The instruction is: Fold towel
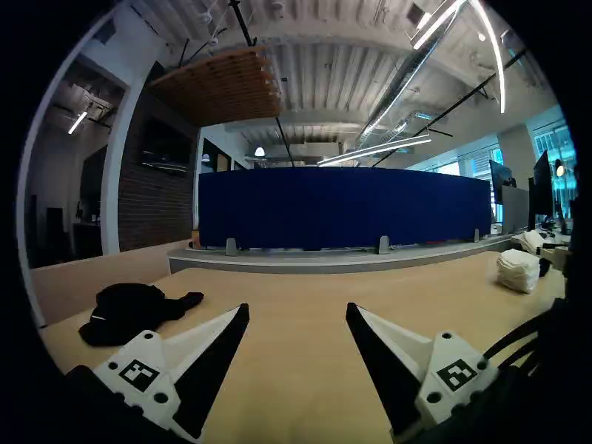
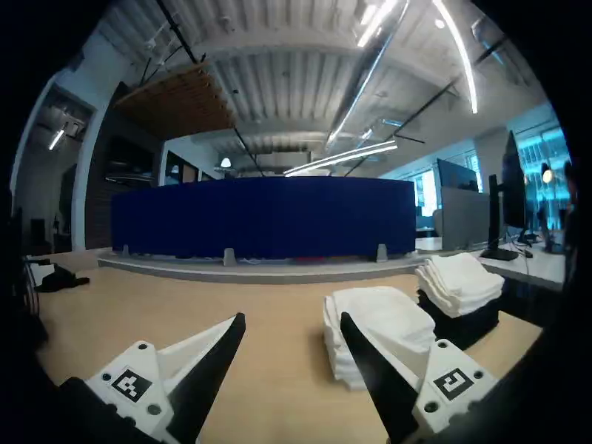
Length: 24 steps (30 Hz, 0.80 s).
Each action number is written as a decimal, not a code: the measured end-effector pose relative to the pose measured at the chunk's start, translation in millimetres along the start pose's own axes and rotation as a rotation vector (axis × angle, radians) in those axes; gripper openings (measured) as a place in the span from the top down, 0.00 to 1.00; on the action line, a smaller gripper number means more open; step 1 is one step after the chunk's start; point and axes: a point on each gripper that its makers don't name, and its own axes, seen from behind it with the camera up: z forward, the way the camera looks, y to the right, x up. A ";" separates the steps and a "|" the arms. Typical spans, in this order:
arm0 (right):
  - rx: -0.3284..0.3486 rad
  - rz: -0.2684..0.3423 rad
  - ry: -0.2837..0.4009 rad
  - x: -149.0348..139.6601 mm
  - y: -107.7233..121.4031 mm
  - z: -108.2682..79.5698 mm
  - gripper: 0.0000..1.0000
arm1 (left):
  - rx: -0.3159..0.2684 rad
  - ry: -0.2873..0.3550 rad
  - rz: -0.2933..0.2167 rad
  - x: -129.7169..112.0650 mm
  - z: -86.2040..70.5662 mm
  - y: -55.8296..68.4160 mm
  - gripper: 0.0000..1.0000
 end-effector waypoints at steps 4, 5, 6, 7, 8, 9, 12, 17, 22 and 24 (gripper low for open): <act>-0.009 0.001 0.001 1.3 3.4 0.2 0.00 | 0.000 0.000 0.000 -0.5 -0.4 -0.2 0.03; -0.012 -0.001 0.001 1.5 3.4 0.2 0.00 | 0.000 0.000 0.000 -0.5 -0.4 -0.4 0.03; -0.013 -0.002 0.001 1.6 3.3 0.1 0.00 | 0.000 0.000 0.000 -0.5 -0.5 -0.5 0.03; -0.012 -0.002 0.000 1.6 3.2 0.0 0.00 | 0.000 0.000 0.000 -0.4 -0.4 -0.4 0.03; -0.011 -0.002 0.000 1.7 3.2 -0.2 0.00 | 0.000 0.000 0.000 -0.2 -0.3 -0.4 0.03; -0.010 -0.002 0.000 1.6 3.1 -0.2 0.00 | 0.000 0.000 0.000 -0.2 -0.3 -0.4 0.03; -0.010 -0.003 0.000 0.7 3.3 -0.1 0.00 | 0.000 0.000 0.000 -0.2 -0.3 -0.6 0.03; -0.010 -0.002 0.000 0.1 3.1 -0.2 0.00 | 0.000 0.000 0.000 0.2 0.1 -0.3 0.03; -0.010 -0.001 0.000 -0.1 3.0 -0.7 0.00 | 0.000 0.000 0.000 0.2 -0.1 -0.1 0.02; -0.010 -0.001 0.000 -0.1 3.0 -0.8 0.00 | 0.000 0.000 0.000 0.2 -0.2 -0.1 0.02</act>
